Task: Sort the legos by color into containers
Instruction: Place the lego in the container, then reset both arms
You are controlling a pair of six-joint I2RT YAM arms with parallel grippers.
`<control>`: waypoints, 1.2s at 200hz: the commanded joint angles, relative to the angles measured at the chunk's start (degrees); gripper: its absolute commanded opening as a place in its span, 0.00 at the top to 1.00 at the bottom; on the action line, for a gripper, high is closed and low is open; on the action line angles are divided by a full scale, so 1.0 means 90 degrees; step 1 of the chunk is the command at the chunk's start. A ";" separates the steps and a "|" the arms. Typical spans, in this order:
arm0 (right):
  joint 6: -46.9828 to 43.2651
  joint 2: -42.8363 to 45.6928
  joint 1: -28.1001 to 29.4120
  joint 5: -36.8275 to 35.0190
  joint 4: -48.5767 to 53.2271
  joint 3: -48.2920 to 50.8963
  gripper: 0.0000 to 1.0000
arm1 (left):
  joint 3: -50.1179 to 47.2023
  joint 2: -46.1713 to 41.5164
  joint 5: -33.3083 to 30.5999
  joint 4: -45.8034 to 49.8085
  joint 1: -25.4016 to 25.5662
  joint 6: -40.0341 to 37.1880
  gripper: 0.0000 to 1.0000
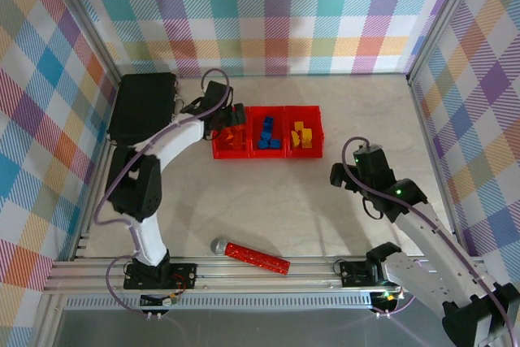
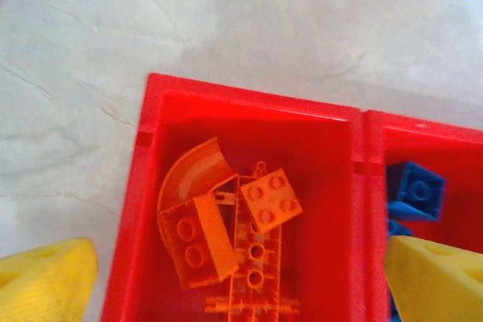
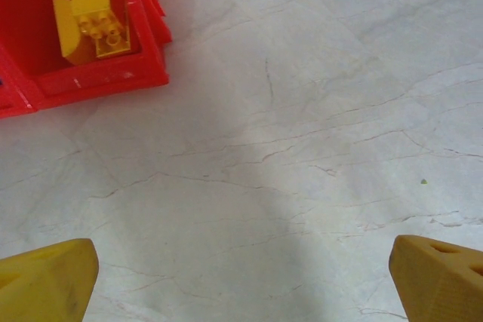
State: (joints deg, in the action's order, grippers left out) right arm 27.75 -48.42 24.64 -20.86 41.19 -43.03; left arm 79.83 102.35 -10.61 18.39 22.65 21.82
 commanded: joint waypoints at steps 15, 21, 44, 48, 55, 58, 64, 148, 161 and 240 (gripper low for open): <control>-0.0091 -0.0196 -0.0062 -0.1037 -0.0069 -0.0068 0.01 | -0.1546 -0.2283 -0.0517 -0.1382 -0.0056 -0.0468 0.00; -0.0166 -0.0201 -0.0062 -0.1115 -0.0126 -0.0040 0.01 | -0.1839 -0.2637 -0.0587 -0.1542 -0.0066 -0.0553 0.01; -0.0937 -0.0043 -0.0064 -0.1107 -0.0923 0.0385 0.01 | -0.3007 -0.4027 -0.0573 -0.2189 -0.0066 -0.1006 0.00; -0.1046 0.0027 -0.0062 -0.1113 -0.1127 0.0496 0.01 | -0.3259 -0.4244 -0.0611 -0.2346 -0.0075 -0.1049 0.00; -0.1210 0.0156 -0.0062 -0.1146 -0.1489 0.0687 0.01 | -0.3649 -0.4625 -0.0718 -0.2603 -0.0076 -0.1133 0.00; -0.1293 0.0214 -0.0062 -0.1164 -0.1628 0.0746 0.01 | -0.3808 -0.4781 -0.0745 -0.2681 -0.0076 -0.1172 0.00; -0.1485 0.0341 -0.0064 -0.1173 -0.2062 0.0944 0.01 | -0.4121 -0.5049 -0.0814 -0.2889 -0.0078 -0.1331 0.00; -0.3231 -0.0190 -0.1014 -0.1177 -0.6238 0.2520 0.01 | -0.7139 -0.6723 -0.1930 -0.4876 -0.0134 -0.1991 0.01; -0.3194 -0.0569 -0.1342 -0.0837 -0.6828 0.2698 0.01 | -0.7267 -0.6636 -0.2093 -0.5003 -0.0166 -0.2091 0.01; -0.3554 -0.3681 -0.2045 0.1640 -0.9945 0.2544 0.01 | -0.7809 -0.4642 -0.1985 -0.6584 -0.1273 -0.2080 0.00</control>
State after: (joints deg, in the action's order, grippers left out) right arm -2.39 -76.55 6.33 -17.28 -33.71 -18.61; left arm 11.25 54.52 -29.63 -30.70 14.04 2.07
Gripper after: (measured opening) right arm 0.990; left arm 0.995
